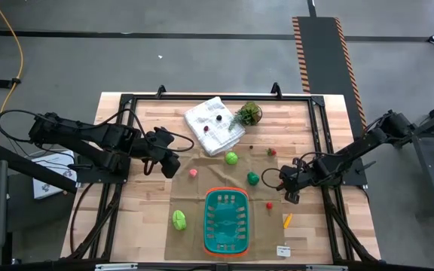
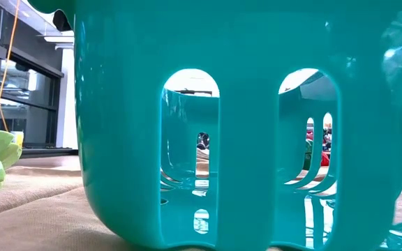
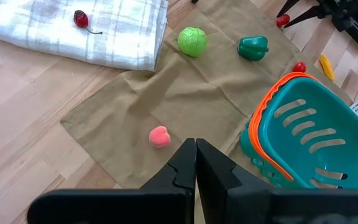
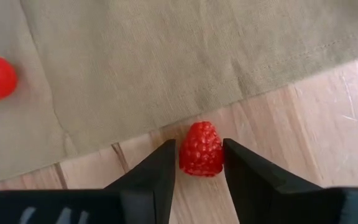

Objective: Pick and placing Produce into tupperware
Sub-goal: Put the red raspberry into the blue bin

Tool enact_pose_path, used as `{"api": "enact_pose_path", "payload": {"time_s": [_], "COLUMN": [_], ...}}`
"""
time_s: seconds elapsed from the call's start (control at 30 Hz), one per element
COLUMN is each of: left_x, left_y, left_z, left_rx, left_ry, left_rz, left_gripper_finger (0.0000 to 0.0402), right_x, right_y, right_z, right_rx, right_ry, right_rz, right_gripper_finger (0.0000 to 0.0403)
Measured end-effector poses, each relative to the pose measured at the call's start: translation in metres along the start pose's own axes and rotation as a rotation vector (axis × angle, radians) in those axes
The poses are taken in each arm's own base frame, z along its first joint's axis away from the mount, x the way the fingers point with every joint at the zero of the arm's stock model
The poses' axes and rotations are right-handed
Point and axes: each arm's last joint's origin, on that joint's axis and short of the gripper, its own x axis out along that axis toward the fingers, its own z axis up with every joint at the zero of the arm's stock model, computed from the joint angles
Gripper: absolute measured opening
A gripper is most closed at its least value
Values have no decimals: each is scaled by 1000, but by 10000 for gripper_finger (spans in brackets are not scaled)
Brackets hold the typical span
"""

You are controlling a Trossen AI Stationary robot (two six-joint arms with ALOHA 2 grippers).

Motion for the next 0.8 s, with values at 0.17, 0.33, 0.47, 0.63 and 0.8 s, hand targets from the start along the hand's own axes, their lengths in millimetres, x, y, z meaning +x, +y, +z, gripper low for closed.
{"api": "enact_pose_path", "payload": {"time_s": [0.17,0.33,0.47,0.63,0.8], "left_x": [0,0,0,0,0], "left_y": [0,1,2,2,2], "left_z": [0,-1,-1,-1,-1], "left_rx": [0,3,6,7,8], "left_ry": [1,6,14,15,15], "left_rz": [1,7,16,18,18], "left_gripper_finger": [1,1,1,1,1], "right_x": [0,0,0,0,-8], "right_y": [0,0,0,0,7], "right_z": [0,0,0,0,10], "right_rx": [0,10,25,28,48], "right_ry": [0,1,1,1,-18], "right_rz": [-1,-3,-4,6,41], "right_gripper_finger": [101,88,86,85,85]}}
